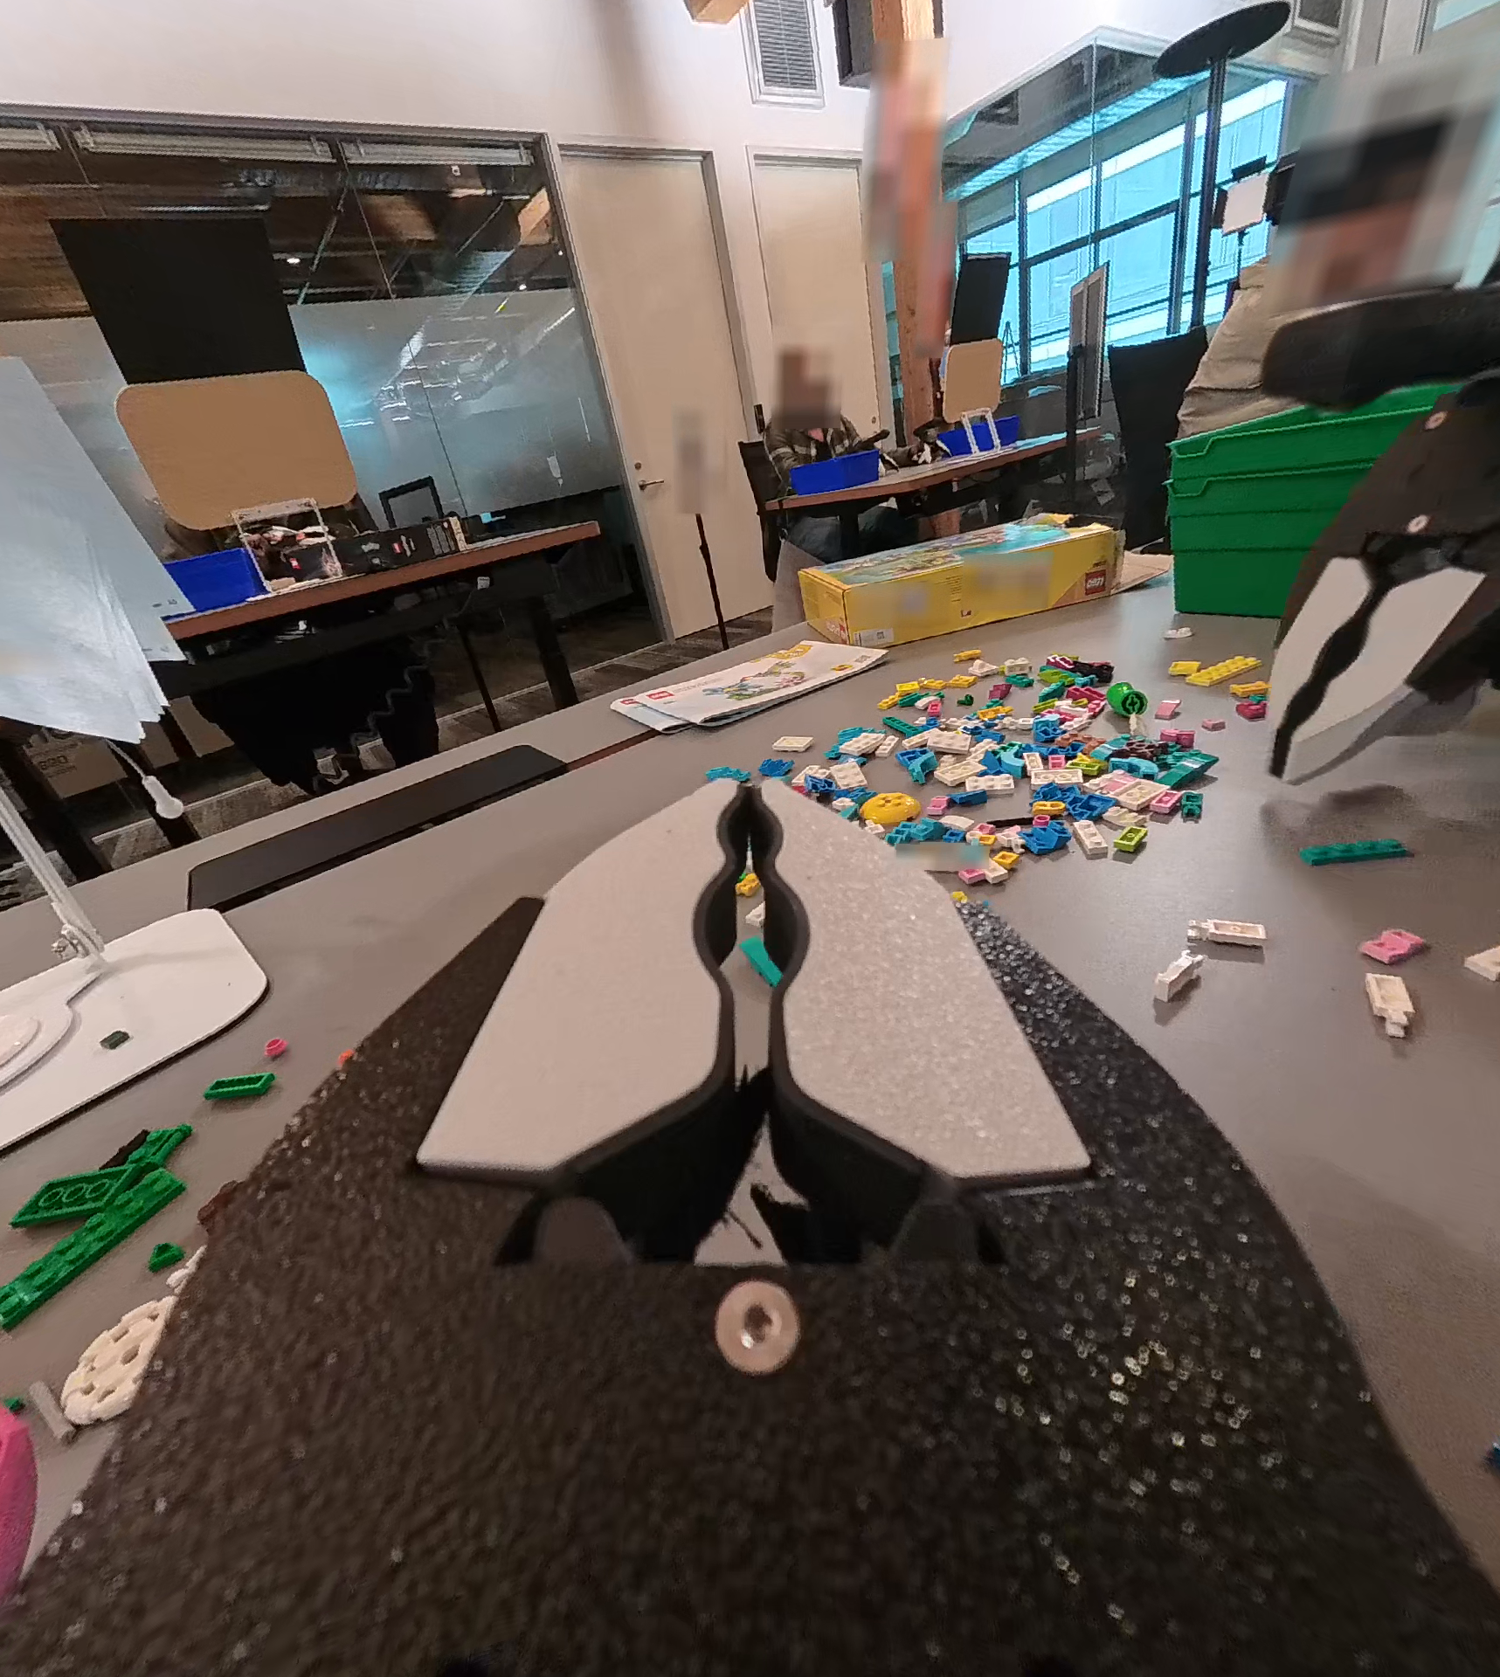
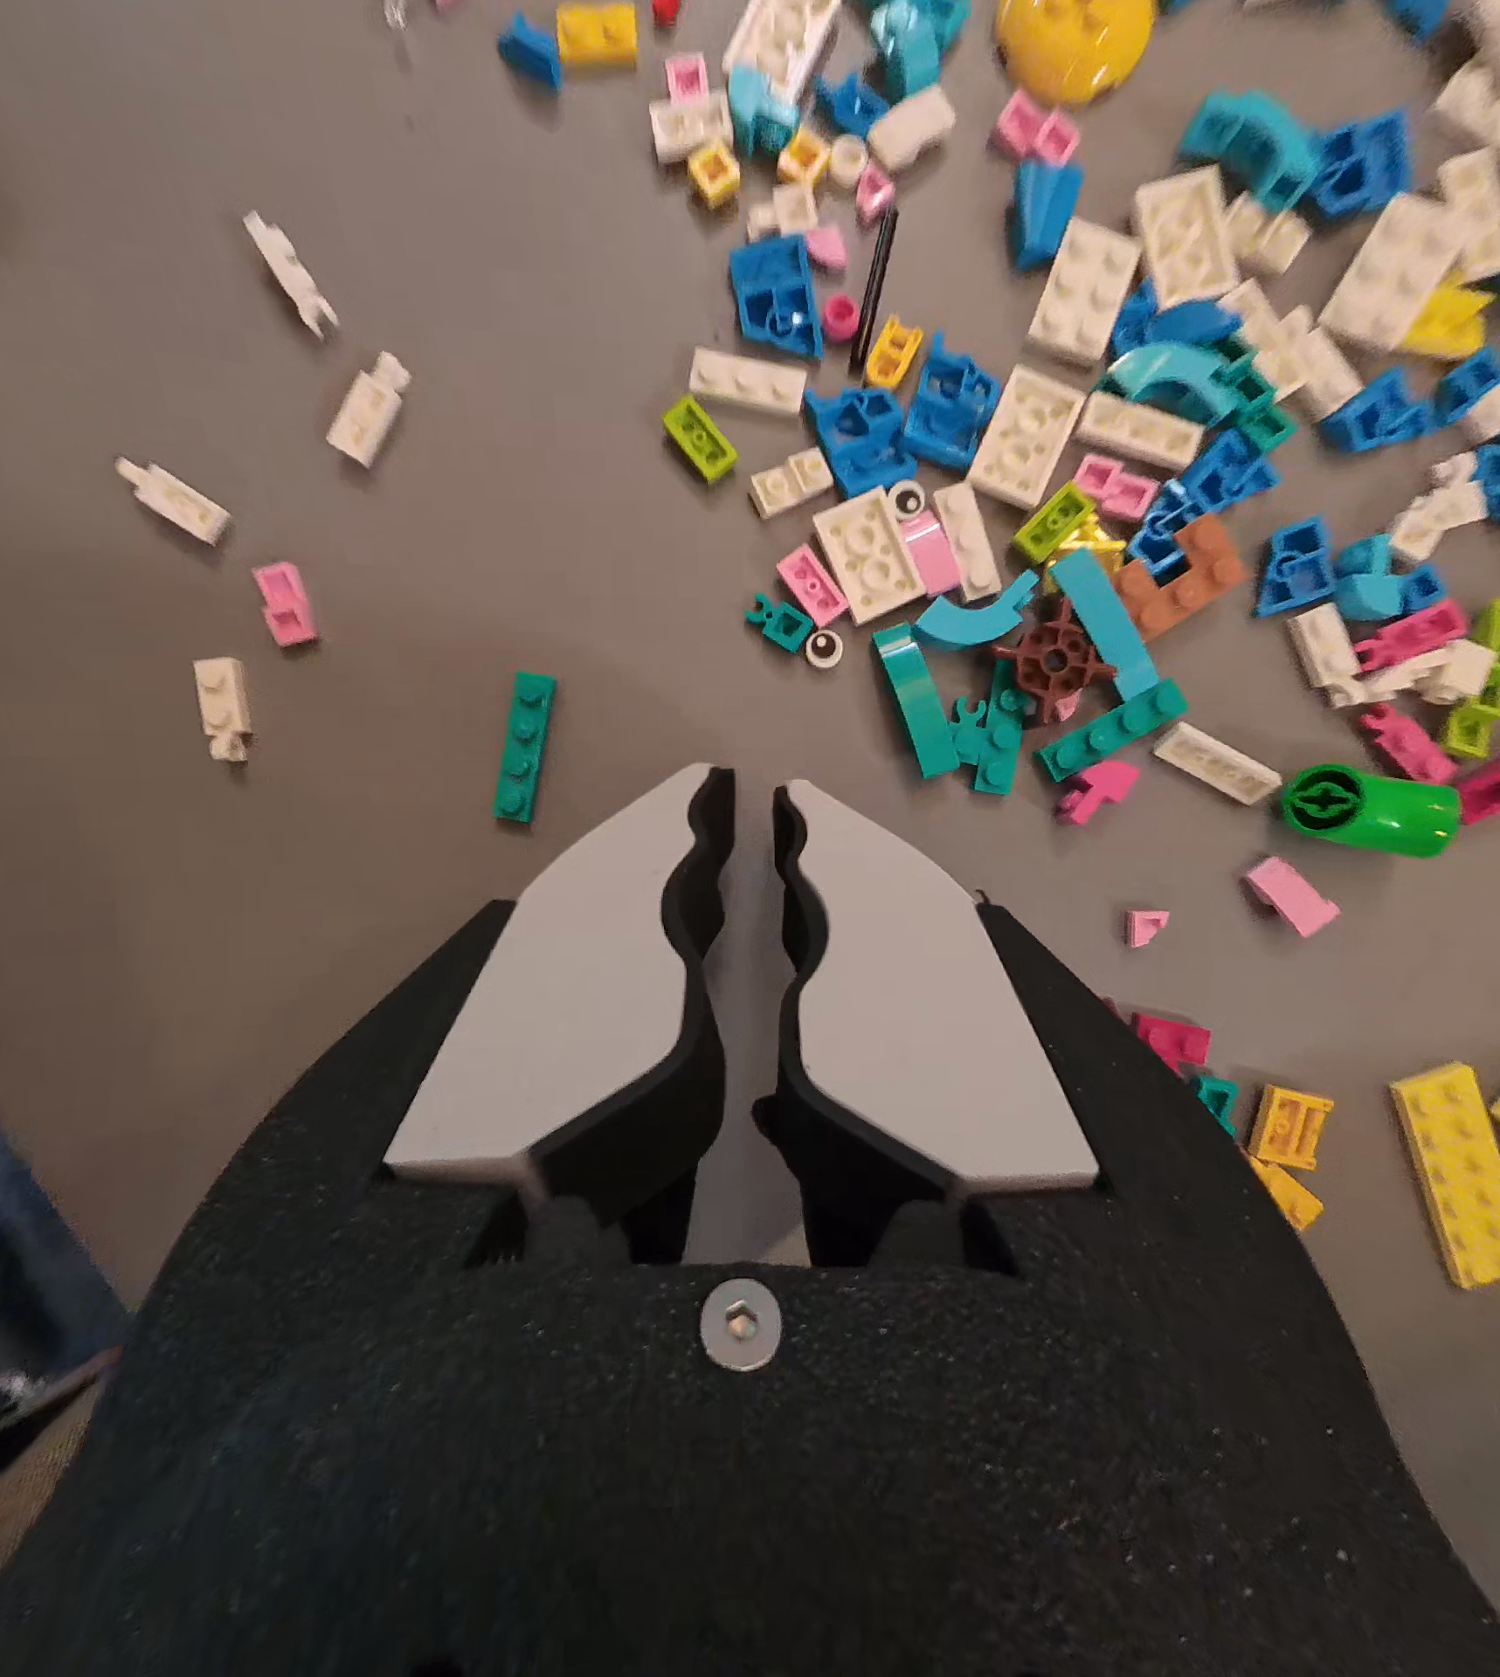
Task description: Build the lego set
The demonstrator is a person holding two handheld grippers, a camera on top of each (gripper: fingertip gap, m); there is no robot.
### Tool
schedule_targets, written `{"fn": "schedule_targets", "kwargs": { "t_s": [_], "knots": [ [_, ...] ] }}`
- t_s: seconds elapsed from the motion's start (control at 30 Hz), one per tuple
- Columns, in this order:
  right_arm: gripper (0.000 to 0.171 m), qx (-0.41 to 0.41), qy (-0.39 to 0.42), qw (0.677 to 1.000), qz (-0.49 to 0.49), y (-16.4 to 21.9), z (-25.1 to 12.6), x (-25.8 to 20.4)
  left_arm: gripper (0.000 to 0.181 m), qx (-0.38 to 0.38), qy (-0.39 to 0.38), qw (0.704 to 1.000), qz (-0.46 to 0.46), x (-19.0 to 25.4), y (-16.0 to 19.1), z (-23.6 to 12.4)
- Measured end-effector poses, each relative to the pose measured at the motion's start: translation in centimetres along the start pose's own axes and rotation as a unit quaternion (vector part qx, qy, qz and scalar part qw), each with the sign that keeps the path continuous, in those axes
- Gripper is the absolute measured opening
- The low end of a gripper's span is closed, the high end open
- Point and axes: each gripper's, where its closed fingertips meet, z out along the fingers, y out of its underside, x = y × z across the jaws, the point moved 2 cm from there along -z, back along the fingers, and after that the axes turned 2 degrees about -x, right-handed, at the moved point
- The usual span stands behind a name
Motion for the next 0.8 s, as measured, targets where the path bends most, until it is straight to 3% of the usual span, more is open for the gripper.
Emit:
{"fn": "schedule_targets", "kwargs": {
  "t_s": [0.2,0.43,0.57,0.8],
  "knots": [
    [0.007,-0.026,-0.011,0.999,-0.025,-0.5,1.1,1.1,0.0,-0.002,0.001,1.0,0.002,0.1,0.0,0.0],
    [0.014,0.012,-0.029,0.996,-0.083,-2.1,2.0,1.1,0.0,-0.001,0.003,1.0,-0.001,0.1,0.0,0.0],
    [0.009,0.034,-0.002,0.996,-0.083,-3.2,1.2,2.5,0.0,-0.002,0.004,1.0,-0.002,0.1,0.1,0.1],
    [0.003,-0.034,0.031,0.99,-0.132,-3.6,2.0,4.1,0.0,-0.003,0.005,1.0,-0.004,0.1,0.1,0.1]
  ]
}}
